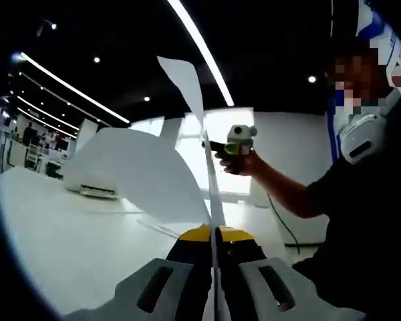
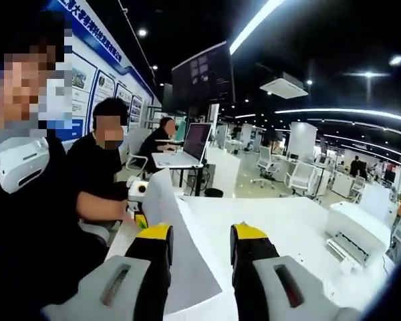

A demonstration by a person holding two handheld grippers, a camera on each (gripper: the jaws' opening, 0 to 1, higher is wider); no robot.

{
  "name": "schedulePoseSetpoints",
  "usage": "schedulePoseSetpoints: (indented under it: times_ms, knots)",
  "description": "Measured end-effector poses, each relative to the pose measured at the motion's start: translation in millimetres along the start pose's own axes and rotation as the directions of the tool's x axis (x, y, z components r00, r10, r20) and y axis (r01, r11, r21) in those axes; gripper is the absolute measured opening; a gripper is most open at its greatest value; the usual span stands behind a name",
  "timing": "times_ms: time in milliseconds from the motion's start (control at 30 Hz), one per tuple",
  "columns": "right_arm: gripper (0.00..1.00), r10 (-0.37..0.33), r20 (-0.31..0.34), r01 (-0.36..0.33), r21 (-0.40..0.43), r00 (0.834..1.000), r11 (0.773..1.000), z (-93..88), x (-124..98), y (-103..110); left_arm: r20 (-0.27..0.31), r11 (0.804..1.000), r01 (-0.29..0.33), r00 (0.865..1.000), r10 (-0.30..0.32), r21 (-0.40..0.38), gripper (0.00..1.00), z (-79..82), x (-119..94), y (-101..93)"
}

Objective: Organize the stack of printing papers by aligning and flattening the scattered papers on the table

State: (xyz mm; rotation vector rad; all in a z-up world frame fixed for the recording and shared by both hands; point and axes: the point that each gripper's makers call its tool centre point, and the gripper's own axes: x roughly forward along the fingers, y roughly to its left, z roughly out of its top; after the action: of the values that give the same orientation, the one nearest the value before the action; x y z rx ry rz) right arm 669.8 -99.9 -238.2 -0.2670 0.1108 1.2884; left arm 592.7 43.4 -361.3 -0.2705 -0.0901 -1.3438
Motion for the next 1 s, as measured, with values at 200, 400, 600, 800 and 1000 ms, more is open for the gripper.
schedulePoseSetpoints:
  times_ms: [200,400,600,800,1000]
  knots:
    - [0.30,-0.018,-0.003,0.018,0.014,1.000,1.000,-4.4,-8,-2,0.013,1.000,0.000,1.000,0.000,0.001,0.06,-3.4,-2,5.0]
    - [0.29,-0.039,-0.013,0.040,0.030,0.999,0.999,-9.3,-15,-4,0.030,1.000,0.000,1.000,0.000,-0.006,0.06,-1.2,-6,11.4]
    - [0.29,-0.056,-0.019,0.057,0.042,0.998,0.997,-14.1,-22,-5,0.035,1.000,-0.002,0.999,0.003,-0.012,0.06,-1.7,-13,20.5]
    - [0.29,-0.076,-0.027,0.077,0.064,0.997,0.995,-24.4,-32,-8,0.042,1.000,-0.007,0.999,0.007,-0.014,0.06,-2.2,-15,20.8]
    - [0.29,-0.109,-0.028,0.111,0.092,0.994,0.990,-35.9,-42,-13,0.038,1.000,-0.007,0.999,0.008,-0.007,0.06,-4.2,-9,13.2]
